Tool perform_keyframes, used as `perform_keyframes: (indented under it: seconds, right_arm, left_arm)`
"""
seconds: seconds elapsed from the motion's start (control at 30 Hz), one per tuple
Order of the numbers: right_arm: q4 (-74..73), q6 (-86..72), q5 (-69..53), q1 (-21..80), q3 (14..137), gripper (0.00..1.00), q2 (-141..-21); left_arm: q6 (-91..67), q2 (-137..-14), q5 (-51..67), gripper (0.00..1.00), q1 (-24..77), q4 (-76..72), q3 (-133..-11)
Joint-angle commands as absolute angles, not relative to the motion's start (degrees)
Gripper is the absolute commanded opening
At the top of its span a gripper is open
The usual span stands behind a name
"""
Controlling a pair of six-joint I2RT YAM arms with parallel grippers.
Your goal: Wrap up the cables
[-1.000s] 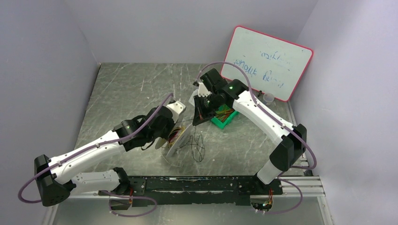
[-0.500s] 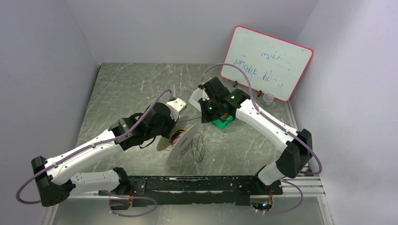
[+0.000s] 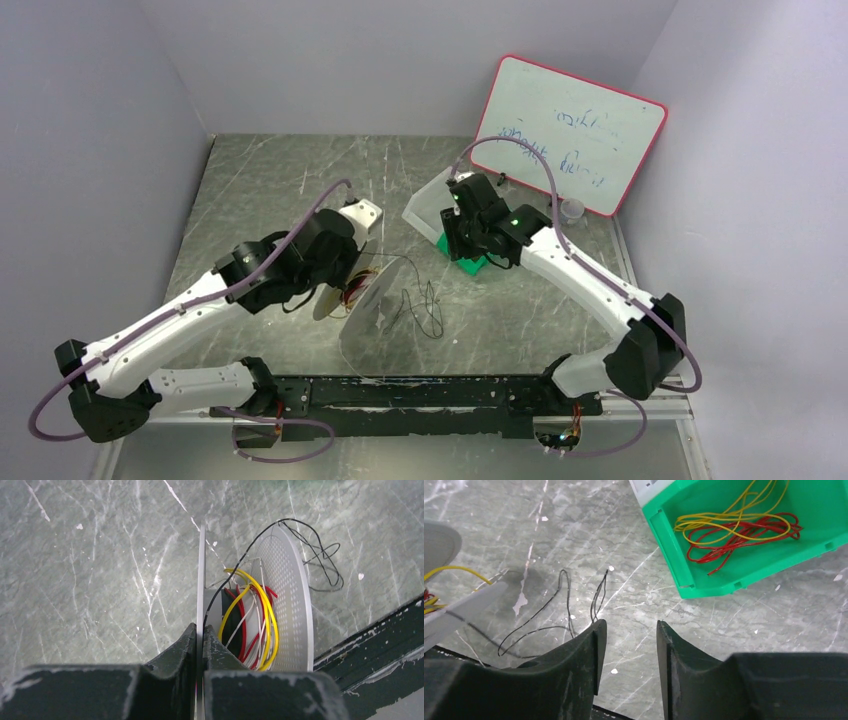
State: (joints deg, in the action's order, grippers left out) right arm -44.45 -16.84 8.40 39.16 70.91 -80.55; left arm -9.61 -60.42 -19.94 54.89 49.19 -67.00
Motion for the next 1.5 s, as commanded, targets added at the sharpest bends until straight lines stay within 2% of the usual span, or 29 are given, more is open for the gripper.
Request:
perform_keyframes:
  seconds: [0.0, 0.37, 0.53, 0.8, 0.97, 1.2, 1.47]
  right_arm:
    - [-39.4, -16.3, 6.4, 38.4, 68.6, 0.47, -75.8]
    - [-20.6, -21.0, -6.2, 37.5, 50.4, 0.58, -62.1]
    - [-13.0, -22.0, -16.4, 37.4, 44.9, 0.63, -60.4]
    - [9.7, -24.5, -26.0, 37.8, 34.3, 0.68, -60.3]
    - [25.8, -22.6, -25.2, 39.2, 28.1, 0.7, -62.0]
    - [41.0, -11.0, -23.9, 40.4, 23.8, 0.71, -67.3]
    - [52.1, -0.7, -13.1, 40.5, 20.4, 0.72, -73.9]
  left_arm:
    - [-11.7, -62.7, -20.7, 0.07, 52.3, 49.1, -72.9]
    - [-11.7, -67.3, -16.8, 0.07, 45.4, 50.7, -84.3]
    - [-12.4, -68.4, -16.8, 0.07, 44.8, 51.6, -89.6]
    - [-13.0, -69.9, -16.9, 0.07, 44.7, 52.4, -94.3]
    - [-13.1, -70.7, -17.2, 0.07, 44.7, 53.5, -97.1]
    - [-13.2, -71.2, -16.1, 0.07, 44.7, 55.2, -100.5]
    - [-13.5, -69.8, -15.4, 0.07, 44.7, 57.0, -103.1]
